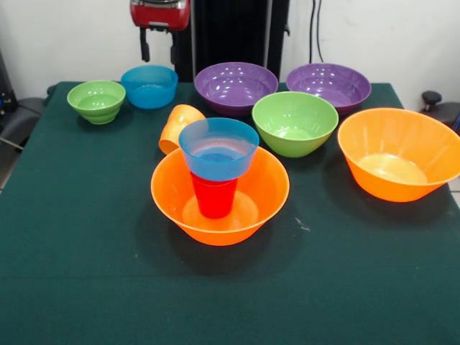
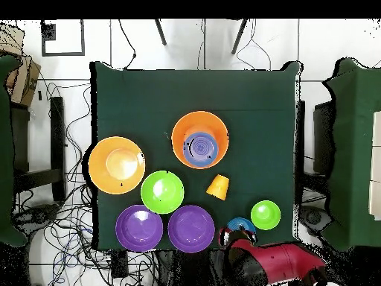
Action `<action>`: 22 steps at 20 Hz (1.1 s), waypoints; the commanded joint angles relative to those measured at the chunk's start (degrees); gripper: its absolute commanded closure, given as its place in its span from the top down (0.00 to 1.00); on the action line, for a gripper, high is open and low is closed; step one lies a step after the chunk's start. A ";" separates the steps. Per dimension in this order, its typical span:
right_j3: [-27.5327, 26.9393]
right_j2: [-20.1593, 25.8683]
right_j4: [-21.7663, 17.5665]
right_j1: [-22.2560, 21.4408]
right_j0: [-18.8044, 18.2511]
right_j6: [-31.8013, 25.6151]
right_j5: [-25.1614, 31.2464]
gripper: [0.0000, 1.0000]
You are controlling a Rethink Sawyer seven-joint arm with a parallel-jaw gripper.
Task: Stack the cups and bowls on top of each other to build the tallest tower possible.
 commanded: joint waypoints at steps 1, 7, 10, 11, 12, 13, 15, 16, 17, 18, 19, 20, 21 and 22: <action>-10.29 -8.71 -1.30 7.32 7.75 10.05 -6.70 1.00; -11.69 -10.07 0.46 10.94 7.66 7.61 -9.67 1.00; -11.94 -10.52 0.84 11.27 7.54 6.71 -10.13 1.00; -11.75 -10.31 0.89 10.92 7.22 6.23 -10.02 1.00; -11.75 -10.04 0.80 10.84 6.88 5.77 -9.91 1.00; -11.76 -9.78 0.72 10.76 6.55 5.31 -9.79 1.00; -11.96 -8.97 0.56 10.88 5.86 4.38 -9.45 1.00; -12.24 -9.03 0.51 11.33 5.95 4.36 -9.73 1.00; -12.52 -9.09 0.47 11.79 6.04 4.34 -10.00 1.00; -12.72 -9.19 0.58 12.25 6.24 4.49 -10.25 1.00; -12.99 -9.78 0.72 12.78 6.83 4.88 -11.03 1.00; -13.22 -10.28 0.99 13.37 7.39 5.30 -11.63 1.00; -13.80 -10.56 1.33 14.02 7.81 5.60 -12.06 1.00; -14.06 -10.95 1.71 14.58 8.29 5.98 -12.54 1.00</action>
